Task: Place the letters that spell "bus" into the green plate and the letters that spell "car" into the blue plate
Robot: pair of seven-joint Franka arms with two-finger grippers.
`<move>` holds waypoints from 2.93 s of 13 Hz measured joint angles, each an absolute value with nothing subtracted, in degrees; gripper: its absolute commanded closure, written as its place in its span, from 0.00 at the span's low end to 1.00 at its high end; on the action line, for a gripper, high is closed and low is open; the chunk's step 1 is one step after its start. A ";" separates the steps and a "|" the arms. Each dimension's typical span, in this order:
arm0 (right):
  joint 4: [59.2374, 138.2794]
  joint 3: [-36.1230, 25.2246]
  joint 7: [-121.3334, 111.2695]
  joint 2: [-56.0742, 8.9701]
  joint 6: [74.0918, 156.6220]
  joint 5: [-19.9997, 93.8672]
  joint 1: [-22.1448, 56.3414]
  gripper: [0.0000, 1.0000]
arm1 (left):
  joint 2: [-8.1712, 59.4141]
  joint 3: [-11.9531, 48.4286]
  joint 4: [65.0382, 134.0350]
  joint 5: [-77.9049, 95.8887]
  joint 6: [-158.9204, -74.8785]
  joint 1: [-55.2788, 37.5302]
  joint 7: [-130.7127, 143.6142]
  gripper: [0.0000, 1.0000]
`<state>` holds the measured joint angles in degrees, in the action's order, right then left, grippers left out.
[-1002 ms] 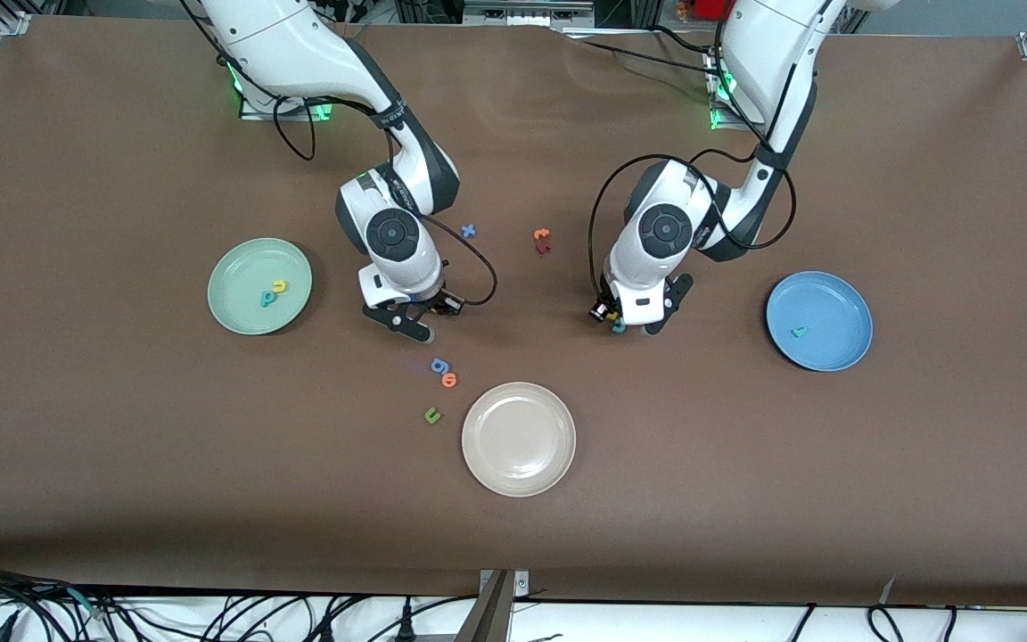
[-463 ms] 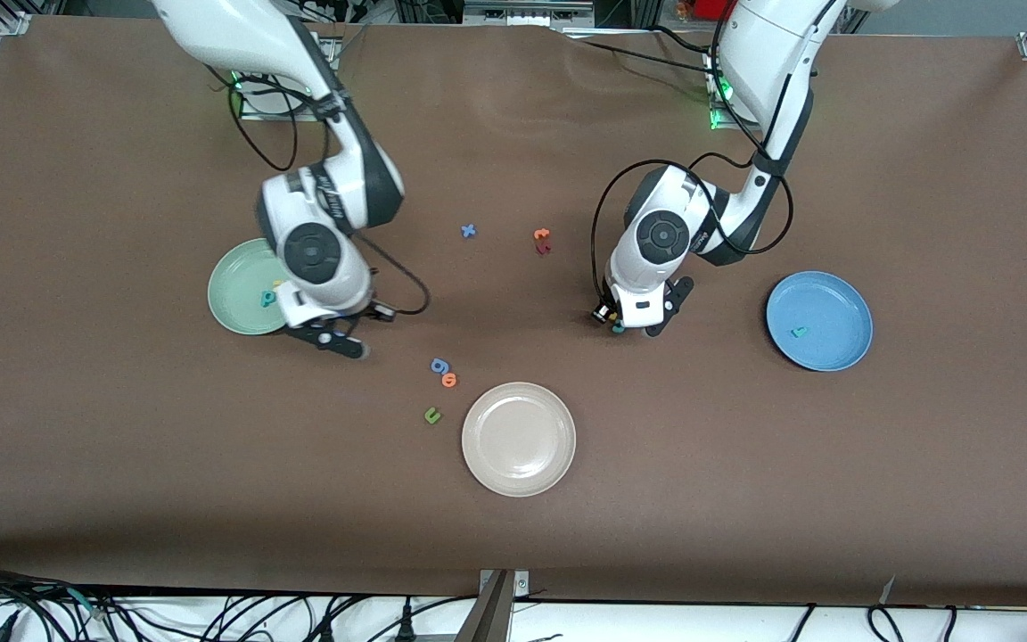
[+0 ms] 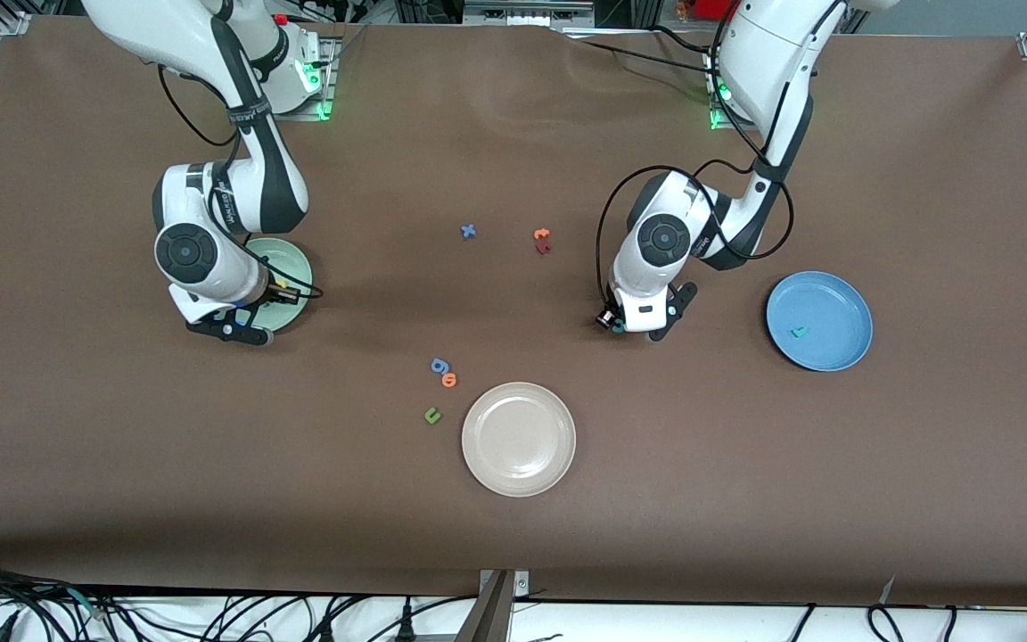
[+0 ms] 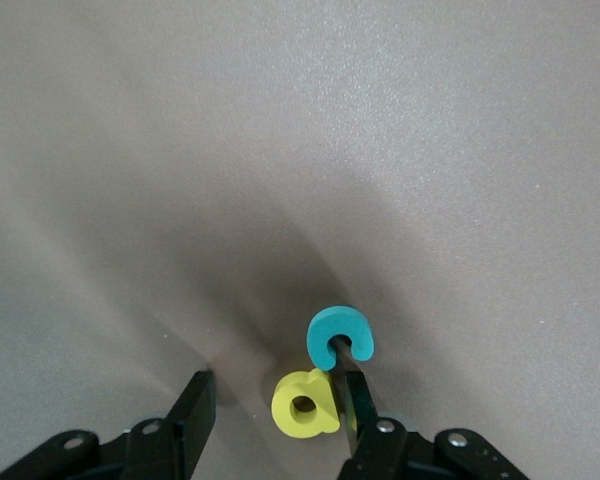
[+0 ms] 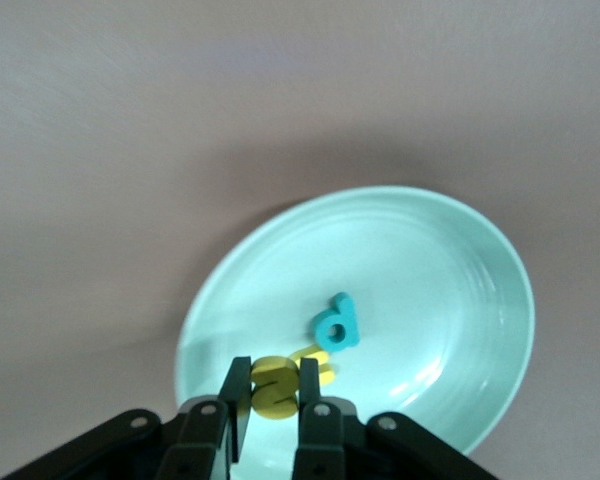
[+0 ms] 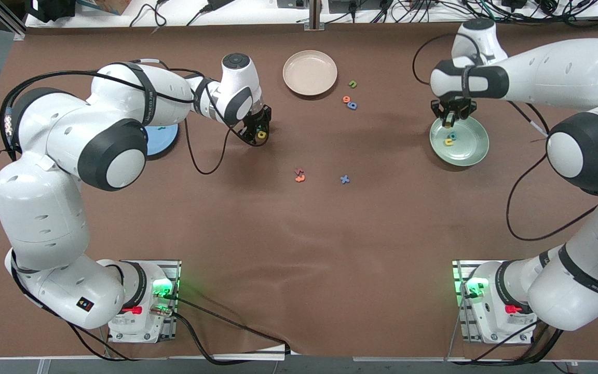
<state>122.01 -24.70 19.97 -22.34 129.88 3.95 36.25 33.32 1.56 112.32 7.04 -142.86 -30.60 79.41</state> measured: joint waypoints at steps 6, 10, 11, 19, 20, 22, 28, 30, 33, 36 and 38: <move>118.96 -24.70 20.00 -21.71 125.69 3.95 36.26 0.00 | 33.32 1.70 112.24 7.04 -143.07 -30.87 79.42 0.43; 105.16 -25.36 19.45 -20.69 110.25 3.97 36.27 0.00 | 33.32 1.74 112.25 7.04 -143.08 -30.90 79.42 0.44; 101.68 -26.11 18.18 -20.33 105.90 4.03 36.25 0.00 | 33.32 1.74 112.25 7.04 -143.08 -30.90 79.42 0.47; 87.23 -28.84 12.36 -10.12 91.06 3.06 35.60 0.00 | 33.23 1.76 112.13 6.81 -143.37 -31.23 79.34 0.92; 87.22 -26.11 12.36 -9.02 91.10 2.40 32.93 0.00 | 33.23 1.77 112.13 6.80 -143.36 -31.24 79.14 0.92; 87.22 -14.52 12.02 -7.05 91.28 0.16 21.00 0.00 | 32.89 1.65 112.11 6.79 -142.84 -31.20 76.34 0.92; 95.13 -2.96 6.31 0.63 91.94 -1.41 2.45 0.00 | 26.44 0.93 113.05 4.36 -134.54 -24.02 54.64 0.91; 95.32 -2.09 6.31 1.77 92.02 -1.41 2.10 0.00 | 25.15 0.83 114.42 2.29 -134.05 -19.16 44.81 0.91; 95.36 -1.21 6.31 1.72 92.04 -1.40 2.12 0.00 | 23.72 0.68 115.83 1.76 -134.05 -10.47 24.28 0.90; 95.40 -0.07 6.31 1.52 92.03 -1.38 2.14 0.00 | 22.71 0.67 116.32 1.72 -134.04 -3.76 7.37 0.88; 95.40 0.24 6.32 1.52 92.17 -1.38 2.15 0.00 | 22.46 0.69 116.76 1.72 -134.04 -1.28 -1.23 0.80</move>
